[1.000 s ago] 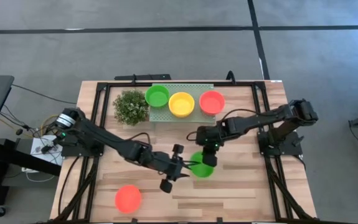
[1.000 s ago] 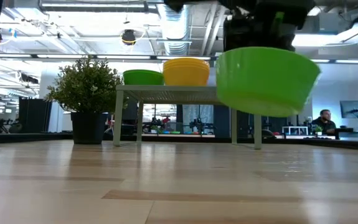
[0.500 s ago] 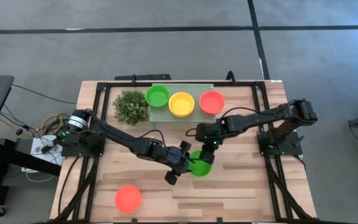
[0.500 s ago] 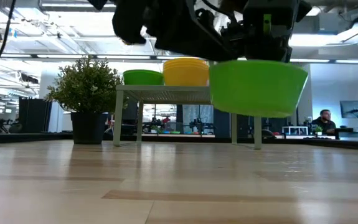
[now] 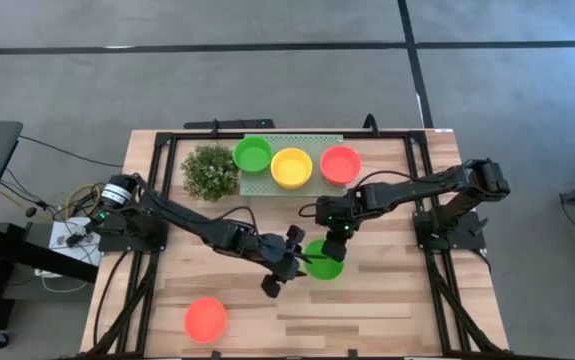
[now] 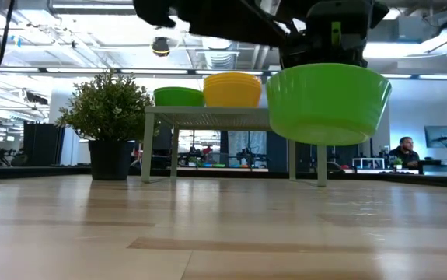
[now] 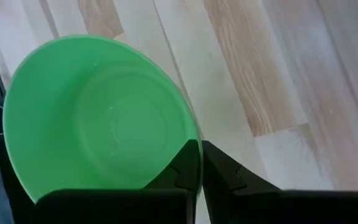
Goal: Pick & Place Mini bowls
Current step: Stack the green bowl on the green bowl on the shelf
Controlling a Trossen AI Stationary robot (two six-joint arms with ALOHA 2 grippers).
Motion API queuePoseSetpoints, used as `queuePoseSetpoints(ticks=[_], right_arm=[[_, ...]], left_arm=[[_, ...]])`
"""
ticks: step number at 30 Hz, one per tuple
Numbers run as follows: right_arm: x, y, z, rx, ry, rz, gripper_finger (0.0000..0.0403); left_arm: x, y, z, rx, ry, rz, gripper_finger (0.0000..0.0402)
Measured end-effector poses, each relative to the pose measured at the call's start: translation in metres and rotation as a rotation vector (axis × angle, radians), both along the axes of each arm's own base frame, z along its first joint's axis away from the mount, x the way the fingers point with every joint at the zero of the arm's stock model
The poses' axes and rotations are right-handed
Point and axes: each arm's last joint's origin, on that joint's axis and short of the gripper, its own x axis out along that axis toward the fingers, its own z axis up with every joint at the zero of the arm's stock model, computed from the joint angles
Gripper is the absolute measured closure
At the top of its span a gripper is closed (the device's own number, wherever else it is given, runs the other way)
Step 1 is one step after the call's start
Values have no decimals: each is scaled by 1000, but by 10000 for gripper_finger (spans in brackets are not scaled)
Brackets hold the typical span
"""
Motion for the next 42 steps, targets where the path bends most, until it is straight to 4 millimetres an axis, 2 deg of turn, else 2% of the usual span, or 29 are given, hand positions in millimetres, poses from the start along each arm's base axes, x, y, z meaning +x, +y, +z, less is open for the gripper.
queuePoseSetpoints(ticks=[8,13,17,24,28,36,42], right_arm=[[1,0,1,8,-11,3,396],[3,1,2,25,-40,11,396],[6,1,3,37,-70,19,395],[11,1,6,28,-145,46,382],[13,1,9,16,-181,93,358],[20,-8,48,-27,-210,161,336],[9,-4,78,-143,-149,265,337]], left_arm=[[7,-3,-24,22,61,-4,234],[8,-3,-31,31,73,2,241],[8,-3,-29,41,65,-16,277],[7,-5,-28,32,66,-41,383],[7,-6,-29,-9,84,-84,391],[0,-23,-30,-125,125,-49,392],[-14,-45,-33,-190,201,0,393]])
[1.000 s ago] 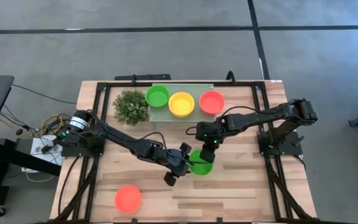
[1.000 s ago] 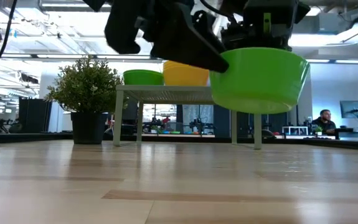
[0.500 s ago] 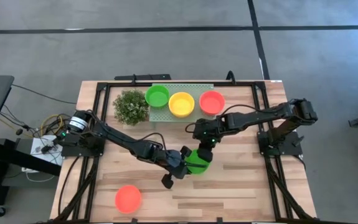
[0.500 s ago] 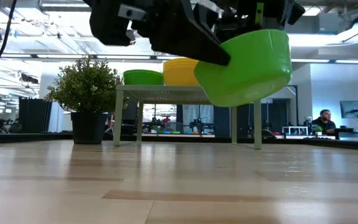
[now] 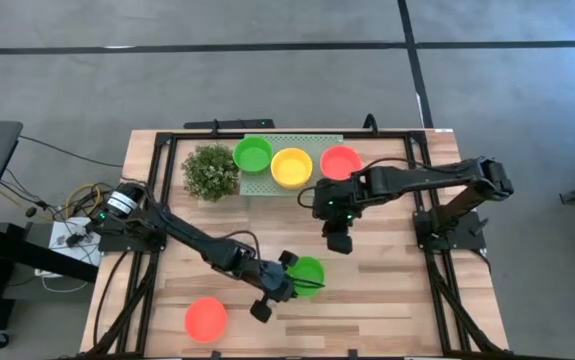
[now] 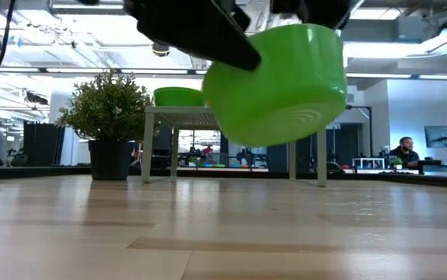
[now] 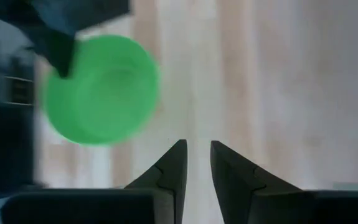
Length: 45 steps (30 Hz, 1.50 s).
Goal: Pick & Place Mini bowls
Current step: Stack the green bowl on the green bowl on the shelf
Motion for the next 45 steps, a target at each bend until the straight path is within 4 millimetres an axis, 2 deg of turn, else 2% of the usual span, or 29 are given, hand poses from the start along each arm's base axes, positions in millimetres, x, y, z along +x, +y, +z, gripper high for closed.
queuePoseSetpoints(ticks=[3,6,10,13,19,24,28,32,36,40,45], right_arm=[[-14,8,16,-165,-28,-5,337],[-37,20,32,-300,-94,-6,337],[-71,33,39,-361,-218,13,337],[-95,38,31,-323,-324,41,337],[-125,38,-7,-260,-509,54,337],[-132,35,-36,-277,-641,83,337],[-131,30,-46,-323,-674,101,337],[-128,26,-45,-340,-685,81,337],[-127,22,-45,-335,-680,53,337],[-127,22,-45,-336,-677,50,337],[-127,22,-46,-335,-675,49,337]], left_arm=[[-8,-5,3,4,26,85,390],[-19,-2,13,-2,71,196,392],[-38,12,42,-15,78,355,393],[-54,25,68,8,54,405,392],[-93,69,116,71,10,547,393],[-122,111,152,185,-116,685,394],[-131,150,171,241,-201,791,393],[-128,189,169,250,-165,916,394],[-115,219,155,217,-74,923,392],[-102,234,139,207,6,922,394],[-86,238,121,196,78,869,391]])
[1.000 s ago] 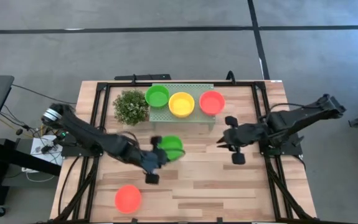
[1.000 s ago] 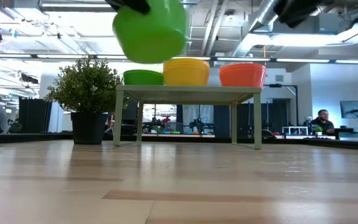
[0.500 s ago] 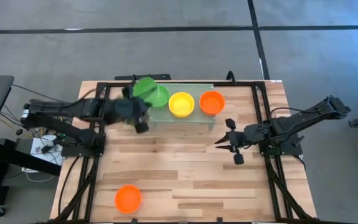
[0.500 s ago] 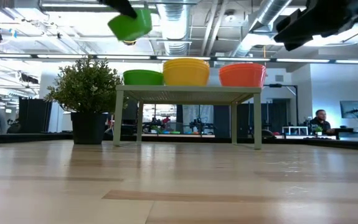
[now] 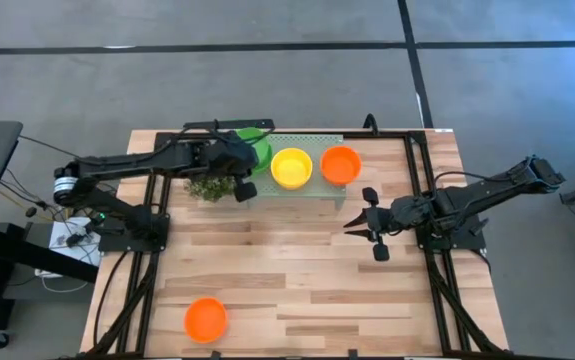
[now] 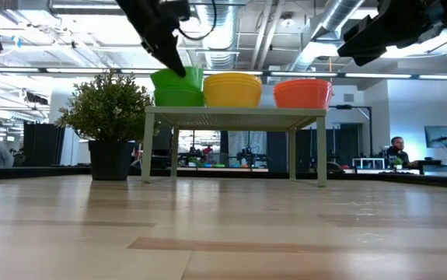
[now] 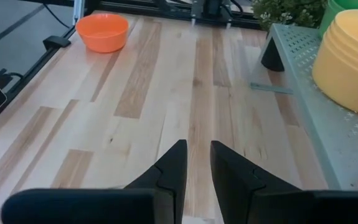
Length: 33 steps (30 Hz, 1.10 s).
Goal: Pick & Place Mini bowls
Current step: Stack the green bowl on the green bowl on the shelf, then stack the orange bowl on the orange bowl on the shelf
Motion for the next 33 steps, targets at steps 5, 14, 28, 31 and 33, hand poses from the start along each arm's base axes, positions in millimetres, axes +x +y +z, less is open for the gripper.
queuePoseSetpoints(ticks=[5,14,28,31,33], right_arm=[[0,0,0,11,2,-5,337],[0,0,-1,22,12,-10,337],[0,0,-1,22,10,-10,337],[0,0,-1,22,9,-10,337],[0,0,-1,22,10,-11,337]], left_arm=[[9,2,-13,-18,45,-6,393],[8,1,-12,-37,41,-17,382],[10,-1,-13,-8,45,9,290],[10,-15,-7,25,17,-13,269],[9,-30,-1,47,-14,-30,260]])
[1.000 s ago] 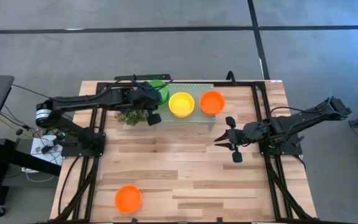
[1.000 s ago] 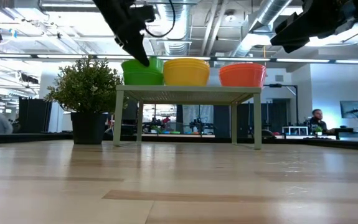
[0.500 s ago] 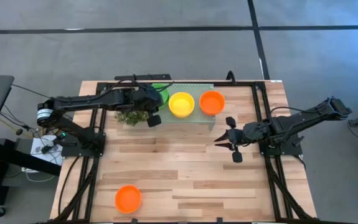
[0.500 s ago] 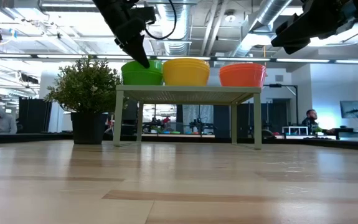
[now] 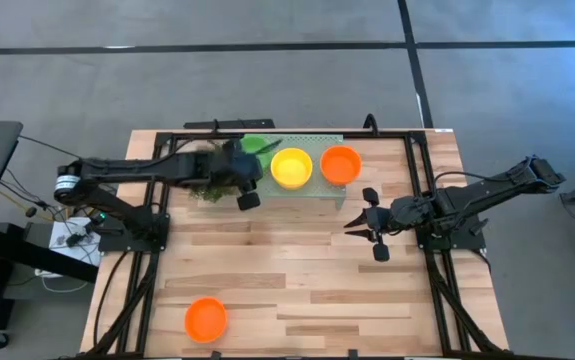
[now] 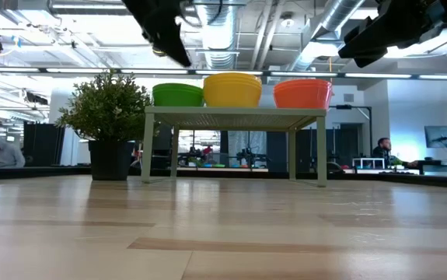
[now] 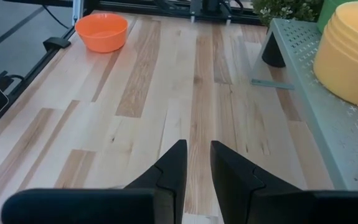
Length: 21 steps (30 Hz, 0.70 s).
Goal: Pick & Place Mini bowls
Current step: Stack the orange bowl on the orange bowl on the shelf
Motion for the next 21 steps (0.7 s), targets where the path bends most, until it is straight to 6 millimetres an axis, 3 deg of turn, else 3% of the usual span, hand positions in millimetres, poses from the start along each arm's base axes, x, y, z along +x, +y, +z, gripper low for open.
queuePoseSetpoints(ticks=[3,10,17,21], right_arm=[[0,0,0,0,1,0,337],[3,1,-3,36,16,-21,337],[15,4,-19,28,110,-34,337],[22,8,-30,25,166,-6,337]], left_arm=[[-4,-28,8,-1,-57,-29,252],[-14,-108,9,-228,-170,-123,253],[-26,-190,-21,-510,-102,-142,254],[-35,-221,-47,-578,43,-133,254]])
